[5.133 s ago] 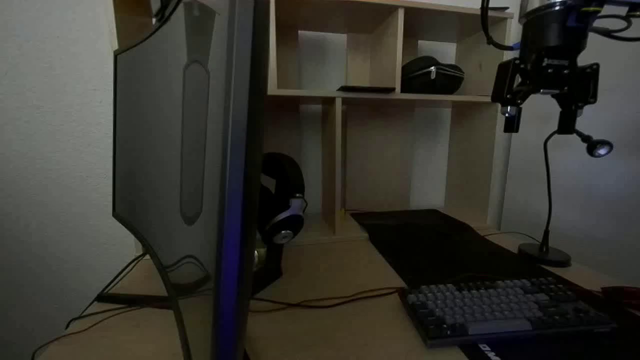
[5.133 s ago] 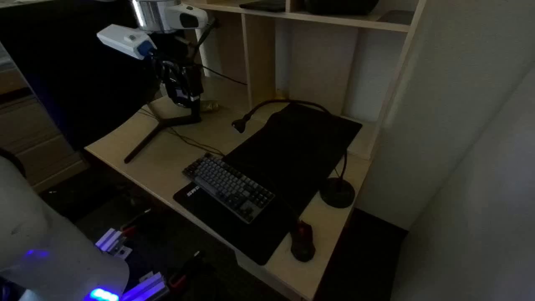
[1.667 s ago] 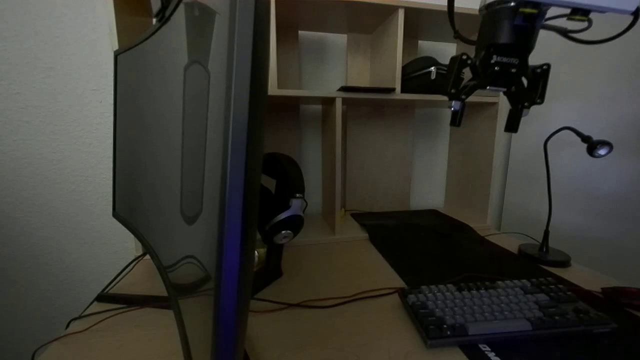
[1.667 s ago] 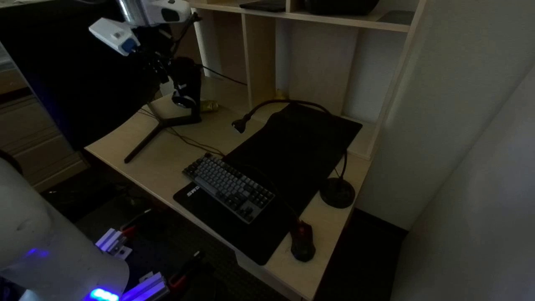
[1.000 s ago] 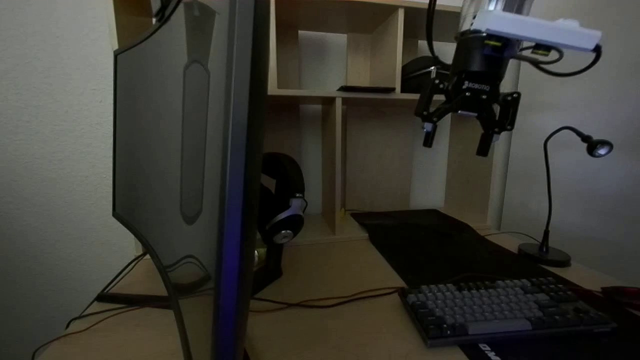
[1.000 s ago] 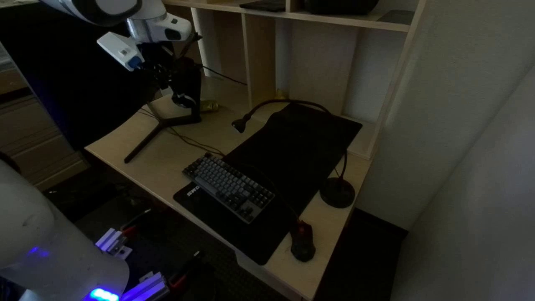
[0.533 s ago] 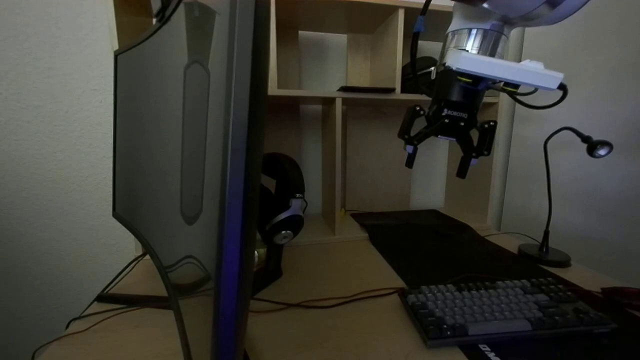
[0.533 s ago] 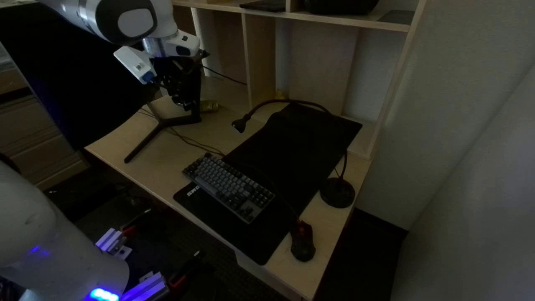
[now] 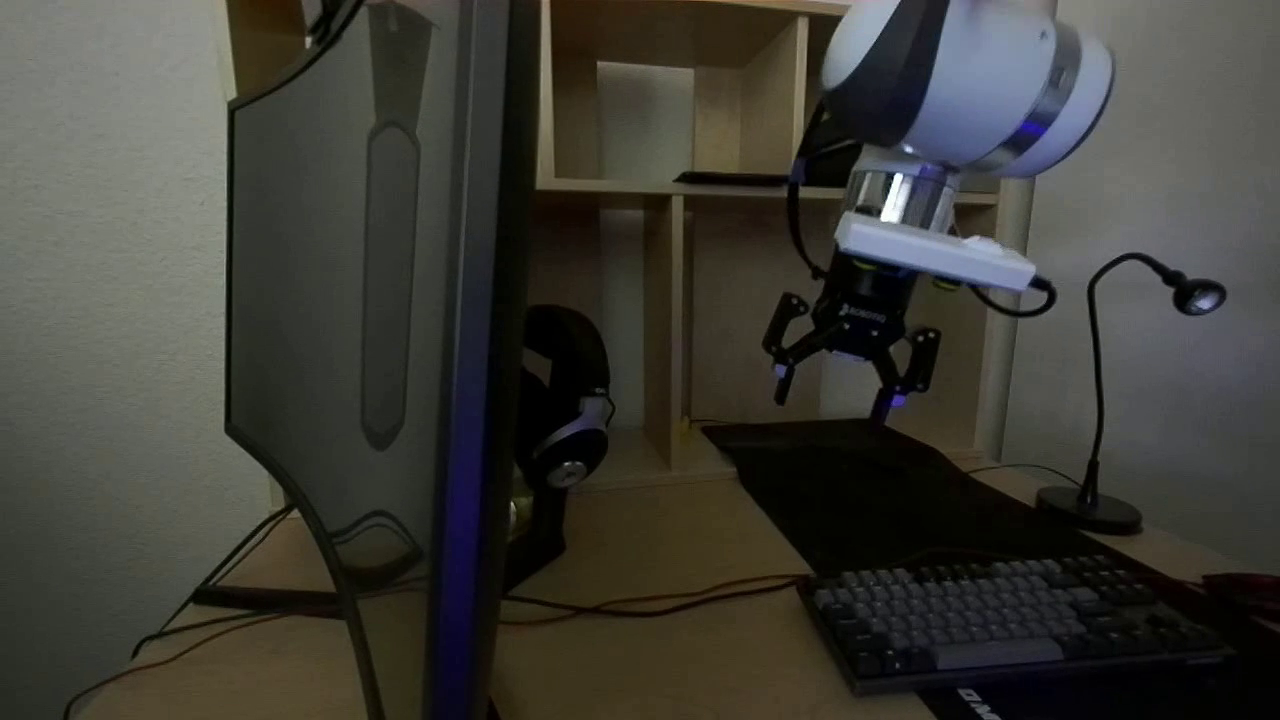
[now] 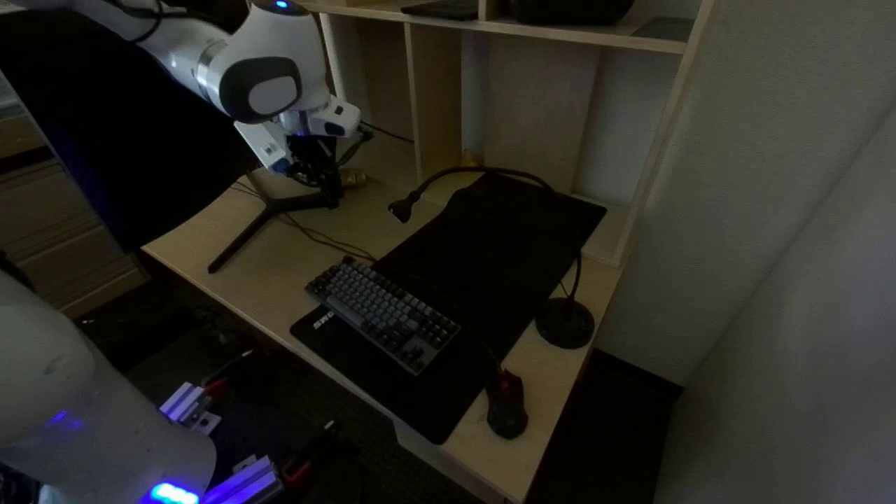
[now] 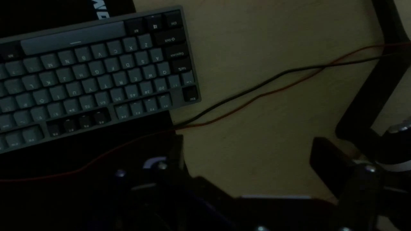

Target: Press the escape key on the keyboard

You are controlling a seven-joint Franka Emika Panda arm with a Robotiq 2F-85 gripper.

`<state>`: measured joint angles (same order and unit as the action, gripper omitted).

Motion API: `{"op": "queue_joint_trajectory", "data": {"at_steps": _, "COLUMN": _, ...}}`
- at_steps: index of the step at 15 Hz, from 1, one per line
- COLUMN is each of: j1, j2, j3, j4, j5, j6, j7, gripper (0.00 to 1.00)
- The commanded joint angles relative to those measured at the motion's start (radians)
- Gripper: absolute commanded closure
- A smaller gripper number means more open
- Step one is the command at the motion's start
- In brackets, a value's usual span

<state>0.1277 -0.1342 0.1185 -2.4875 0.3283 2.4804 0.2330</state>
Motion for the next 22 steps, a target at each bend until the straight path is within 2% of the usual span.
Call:
{"op": "queue_joint_trajectory", "data": {"at_steps": 1, "j1": 0.008, "j2": 0.166, "j3": 0.003, "j4": 0.081, "j5": 0.046, "j6": 0.047, "j7": -0.010, "gripper": 0.00}}
{"op": "queue_joint_trajectory", "data": {"at_steps": 2, "j1": 0.003, "j2": 0.090, "j3": 0.002, "j4": 0.032, "j5": 0.015, "j6": 0.033, "j7": 0.002, "gripper": 0.00}}
{"op": "queue_joint_trajectory", "data": {"at_steps": 4, "j1": 0.002, "j2": 0.128, "j3": 0.003, "j4": 0.047, "j5": 0.014, "j6": 0.036, "j7": 0.002, "gripper": 0.00}}
{"op": "queue_joint_trajectory", "data": {"at_steps": 6, "j1": 0.003, "j2": 0.115, "j3": 0.003, "j4": 0.046, "j5": 0.014, "j6": 0.035, "j7": 0.002, "gripper": 0.00}}
{"op": "queue_joint_trajectory", "data": {"at_steps": 8, "j1": 0.004, "j2": 0.177, "j3": 0.006, "j4": 0.065, "j5": -0.006, "j6": 0.064, "j7": 0.016, "gripper": 0.00}}
{"op": "queue_joint_trajectory", "data": {"at_steps": 10, "j1": 0.014, "j2": 0.244, "j3": 0.016, "j4": 0.071, "j5": 0.065, "j6": 0.146, "j7": -0.022, "gripper": 0.00}}
{"op": "queue_joint_trajectory", "data": {"at_steps": 14, "j1": 0.001, "j2": 0.351, "j3": 0.051, "j4": 0.108, "j5": 0.170, "j6": 0.232, "j7": -0.109, "gripper": 0.00}}
{"op": "queue_joint_trajectory", "data": {"at_steps": 15, "j1": 0.000, "j2": 0.370, "j3": 0.051, "j4": 0.118, "j5": 0.162, "j6": 0.238, "j7": -0.093, "gripper": 0.00}}
{"op": "queue_joint_trajectory", "data": {"at_steps": 16, "j1": 0.004, "j2": 0.320, "j3": 0.045, "j4": 0.081, "j5": 0.130, "j6": 0.216, "j7": -0.066, "gripper": 0.00}}
{"op": "queue_joint_trajectory", "data": {"at_steps": 22, "j1": -0.002, "j2": 0.418, "j3": 0.047, "j4": 0.144, "j5": 0.139, "j6": 0.251, "j7": -0.059, "gripper": 0.00}}
